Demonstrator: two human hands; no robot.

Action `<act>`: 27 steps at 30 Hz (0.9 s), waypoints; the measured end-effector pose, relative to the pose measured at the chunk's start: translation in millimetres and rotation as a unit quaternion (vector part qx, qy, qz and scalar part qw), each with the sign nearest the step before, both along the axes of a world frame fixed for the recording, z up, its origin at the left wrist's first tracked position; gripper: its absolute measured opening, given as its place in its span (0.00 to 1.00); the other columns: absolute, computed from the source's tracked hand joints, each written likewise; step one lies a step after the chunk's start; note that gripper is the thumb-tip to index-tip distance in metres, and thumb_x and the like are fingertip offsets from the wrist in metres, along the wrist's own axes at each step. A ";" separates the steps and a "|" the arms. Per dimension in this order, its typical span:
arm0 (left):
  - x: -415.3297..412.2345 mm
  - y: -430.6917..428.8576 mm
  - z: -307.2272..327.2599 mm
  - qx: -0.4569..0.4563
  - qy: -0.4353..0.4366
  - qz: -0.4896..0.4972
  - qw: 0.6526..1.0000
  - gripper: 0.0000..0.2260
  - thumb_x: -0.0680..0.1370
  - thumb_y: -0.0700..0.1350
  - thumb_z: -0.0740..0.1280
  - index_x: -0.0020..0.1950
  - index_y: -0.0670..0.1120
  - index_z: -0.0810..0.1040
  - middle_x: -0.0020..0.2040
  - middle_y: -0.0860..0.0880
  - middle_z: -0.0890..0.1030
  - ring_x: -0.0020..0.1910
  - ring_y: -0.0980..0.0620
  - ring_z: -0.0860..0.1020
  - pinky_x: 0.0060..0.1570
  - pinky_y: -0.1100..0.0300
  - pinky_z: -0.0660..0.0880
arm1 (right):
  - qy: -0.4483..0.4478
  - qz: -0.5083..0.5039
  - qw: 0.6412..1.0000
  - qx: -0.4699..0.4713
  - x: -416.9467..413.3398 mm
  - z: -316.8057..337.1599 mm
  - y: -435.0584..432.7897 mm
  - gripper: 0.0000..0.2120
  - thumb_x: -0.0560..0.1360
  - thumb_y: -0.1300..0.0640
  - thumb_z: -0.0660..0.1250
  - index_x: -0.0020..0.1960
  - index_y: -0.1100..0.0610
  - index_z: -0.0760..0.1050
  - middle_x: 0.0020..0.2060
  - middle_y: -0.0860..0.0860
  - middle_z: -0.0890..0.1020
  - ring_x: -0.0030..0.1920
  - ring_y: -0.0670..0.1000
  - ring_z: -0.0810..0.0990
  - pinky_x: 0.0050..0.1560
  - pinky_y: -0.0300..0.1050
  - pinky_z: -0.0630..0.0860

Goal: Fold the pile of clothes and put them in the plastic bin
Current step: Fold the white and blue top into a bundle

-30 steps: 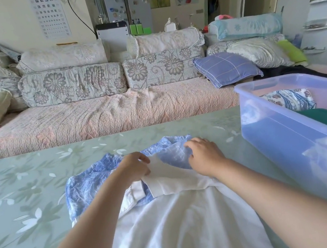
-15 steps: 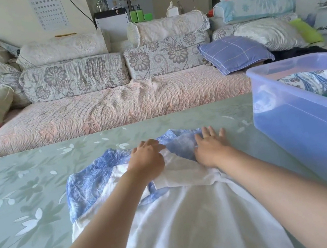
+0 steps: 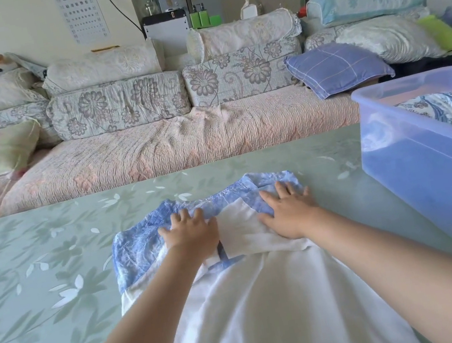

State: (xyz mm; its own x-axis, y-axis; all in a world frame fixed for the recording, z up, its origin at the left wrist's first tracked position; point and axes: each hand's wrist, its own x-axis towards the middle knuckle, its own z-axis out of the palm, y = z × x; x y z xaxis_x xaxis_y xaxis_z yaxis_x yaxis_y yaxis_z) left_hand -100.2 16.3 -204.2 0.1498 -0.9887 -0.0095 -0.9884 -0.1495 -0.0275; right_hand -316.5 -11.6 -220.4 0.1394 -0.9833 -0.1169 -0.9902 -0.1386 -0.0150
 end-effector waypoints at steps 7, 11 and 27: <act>69.2 -11.1 -27.5 0.203 0.048 0.033 0.977 0.40 0.65 0.76 0.41 0.77 0.64 0.48 0.80 0.51 0.40 0.76 0.33 0.38 0.68 0.28 0.46 | -0.082 0.180 0.980 0.018 33.9 8.2 20.6 0.35 0.76 0.29 0.56 0.78 0.34 0.47 0.81 0.48 0.43 0.80 0.49 0.40 0.75 0.68 0.42; 64.8 12.6 -13.3 0.183 0.070 0.020 0.980 0.40 0.69 0.78 0.42 0.78 0.63 0.38 0.79 0.52 0.35 0.76 0.39 0.32 0.70 0.29 0.43 | -0.057 0.177 0.982 0.041 46.4 -3.8 24.4 0.42 0.70 0.21 0.52 0.78 0.32 0.41 0.81 0.47 0.39 0.80 0.49 0.37 0.74 0.70 0.41; 66.1 -19.8 -18.4 0.032 0.147 -0.025 0.988 0.27 0.81 0.64 0.46 0.80 0.59 0.48 0.81 0.51 0.50 0.79 0.43 0.46 0.74 0.37 0.42 | -0.020 0.108 0.992 0.055 47.6 -4.1 -11.0 0.41 0.69 0.19 0.45 0.77 0.31 0.37 0.80 0.45 0.36 0.79 0.50 0.34 0.73 0.71 0.39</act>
